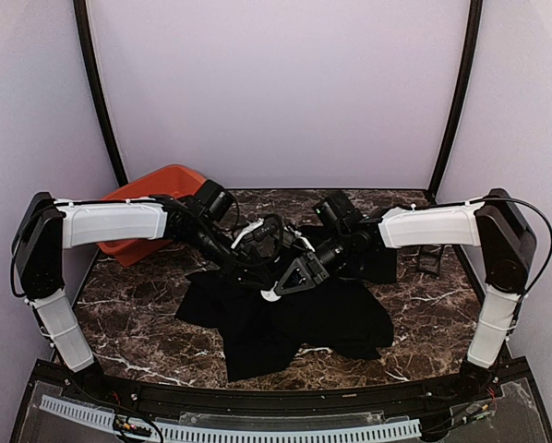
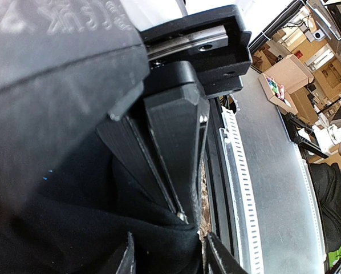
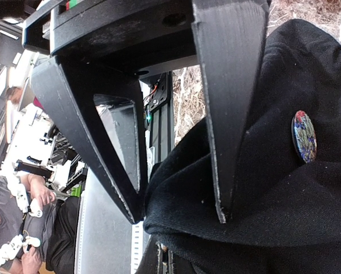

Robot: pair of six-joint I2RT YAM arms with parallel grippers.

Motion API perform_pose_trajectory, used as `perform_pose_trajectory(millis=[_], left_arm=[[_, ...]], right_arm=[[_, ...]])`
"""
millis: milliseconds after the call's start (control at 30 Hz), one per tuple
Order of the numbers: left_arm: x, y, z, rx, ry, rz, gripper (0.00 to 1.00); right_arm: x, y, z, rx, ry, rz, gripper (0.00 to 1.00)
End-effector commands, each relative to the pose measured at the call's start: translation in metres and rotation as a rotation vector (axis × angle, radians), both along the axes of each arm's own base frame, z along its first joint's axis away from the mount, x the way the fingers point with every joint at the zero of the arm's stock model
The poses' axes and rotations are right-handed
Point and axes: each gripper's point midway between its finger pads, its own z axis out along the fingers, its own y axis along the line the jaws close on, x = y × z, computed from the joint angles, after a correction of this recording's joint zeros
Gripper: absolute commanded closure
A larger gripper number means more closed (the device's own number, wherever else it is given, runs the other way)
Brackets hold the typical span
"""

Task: Pin the brooch onto the clothing
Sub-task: Cross the clothing with brooches at the center of the board.

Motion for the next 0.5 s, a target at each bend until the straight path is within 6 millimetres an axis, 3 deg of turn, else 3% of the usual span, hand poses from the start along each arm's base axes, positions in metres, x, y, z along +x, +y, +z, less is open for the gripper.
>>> perform_pose_trajectory(millis=[0,467], left_arm=[[-0.0070,-0.0005,-0.0129,0.040,0.033,-0.005,0.61],[-0.0133,-0.0049,-0.0182,0.062,0.022,-0.027,0.61]], right_arm=[[0.0018,0.0073,0.0258,0.085,-0.066,0.027,1.00],[0.0051,0.0125,0.0260,0.073,-0.067,0.014,1.00]])
